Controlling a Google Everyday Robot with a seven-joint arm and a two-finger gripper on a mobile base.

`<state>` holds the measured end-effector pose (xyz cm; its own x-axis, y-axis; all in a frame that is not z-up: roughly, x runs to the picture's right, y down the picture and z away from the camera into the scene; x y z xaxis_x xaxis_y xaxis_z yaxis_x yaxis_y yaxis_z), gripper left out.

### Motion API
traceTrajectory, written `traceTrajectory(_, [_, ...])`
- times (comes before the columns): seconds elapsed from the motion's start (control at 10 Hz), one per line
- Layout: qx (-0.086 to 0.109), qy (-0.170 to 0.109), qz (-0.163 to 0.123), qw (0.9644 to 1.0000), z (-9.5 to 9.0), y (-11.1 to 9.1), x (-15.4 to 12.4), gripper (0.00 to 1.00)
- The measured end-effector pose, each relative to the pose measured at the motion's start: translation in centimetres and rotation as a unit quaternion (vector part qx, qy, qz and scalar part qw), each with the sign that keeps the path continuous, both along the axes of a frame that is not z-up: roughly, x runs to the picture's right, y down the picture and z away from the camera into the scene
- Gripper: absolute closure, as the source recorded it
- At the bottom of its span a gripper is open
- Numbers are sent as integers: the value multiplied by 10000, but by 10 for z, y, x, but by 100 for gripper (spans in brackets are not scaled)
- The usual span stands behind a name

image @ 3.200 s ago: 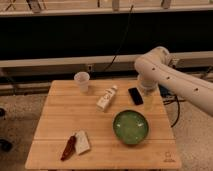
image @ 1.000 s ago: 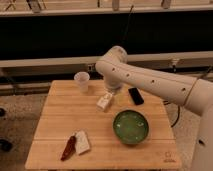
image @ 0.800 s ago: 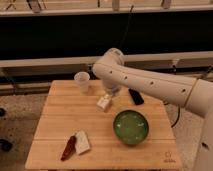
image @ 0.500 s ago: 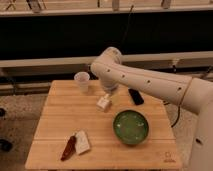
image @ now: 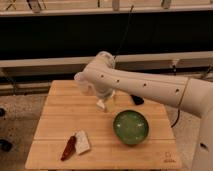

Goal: Move the arm in a circular motion

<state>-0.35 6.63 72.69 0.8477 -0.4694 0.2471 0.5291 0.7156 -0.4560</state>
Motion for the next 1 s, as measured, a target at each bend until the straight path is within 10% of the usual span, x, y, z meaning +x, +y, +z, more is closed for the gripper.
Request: traceTrajectory(1.0, [-201, -238, -10, 9995, -17, 26, -17, 20])
